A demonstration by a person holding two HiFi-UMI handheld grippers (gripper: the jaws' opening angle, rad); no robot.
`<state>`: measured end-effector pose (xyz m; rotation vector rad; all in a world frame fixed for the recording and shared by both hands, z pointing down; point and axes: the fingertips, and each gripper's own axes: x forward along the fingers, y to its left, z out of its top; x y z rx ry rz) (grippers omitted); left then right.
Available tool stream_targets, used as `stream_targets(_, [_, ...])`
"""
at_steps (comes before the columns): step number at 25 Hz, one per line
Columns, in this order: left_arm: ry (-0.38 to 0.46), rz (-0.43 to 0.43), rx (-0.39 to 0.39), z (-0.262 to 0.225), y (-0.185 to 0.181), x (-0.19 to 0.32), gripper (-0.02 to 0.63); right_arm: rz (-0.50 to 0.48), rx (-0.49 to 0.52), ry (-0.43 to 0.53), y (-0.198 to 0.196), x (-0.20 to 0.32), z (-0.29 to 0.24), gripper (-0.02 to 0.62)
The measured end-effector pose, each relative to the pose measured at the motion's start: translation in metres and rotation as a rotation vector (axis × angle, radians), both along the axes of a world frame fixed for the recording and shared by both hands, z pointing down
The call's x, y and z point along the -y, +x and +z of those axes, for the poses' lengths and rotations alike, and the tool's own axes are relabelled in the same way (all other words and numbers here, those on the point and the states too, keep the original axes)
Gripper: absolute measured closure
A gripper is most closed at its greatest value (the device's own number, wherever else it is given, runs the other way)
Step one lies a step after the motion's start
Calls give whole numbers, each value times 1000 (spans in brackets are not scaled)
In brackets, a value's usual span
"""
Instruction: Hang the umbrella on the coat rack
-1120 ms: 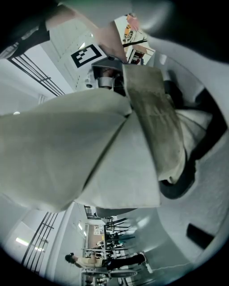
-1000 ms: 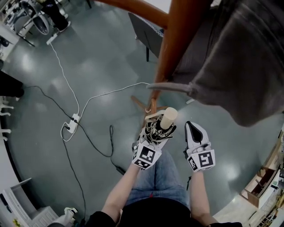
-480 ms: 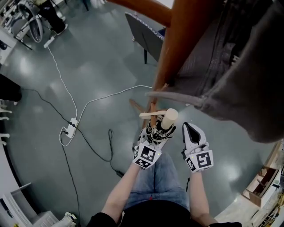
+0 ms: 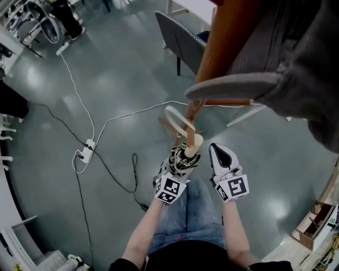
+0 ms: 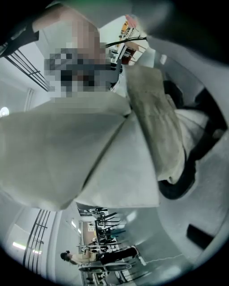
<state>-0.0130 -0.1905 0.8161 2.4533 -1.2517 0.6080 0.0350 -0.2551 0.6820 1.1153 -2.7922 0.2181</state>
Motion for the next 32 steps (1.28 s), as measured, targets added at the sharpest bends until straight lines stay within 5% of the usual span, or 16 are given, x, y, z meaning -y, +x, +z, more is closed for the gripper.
stream_targets(14, [-104,-131,12,70,-46,-19,308,-57,38,-12,-43,-4,22,583])
stream_targets(19, [-111,-84,118,94,-46,-22,302,-71,31,-16,-46,-5,29,583])
stream_targets(27, [-96,-163,68,89,-48,-10,221,-68,19,-37,-42,-10,30,583])
stream_targets(32, [-25,-192,53,51,-51,-6,235,-62,16,-56,-40,-11,25,583])
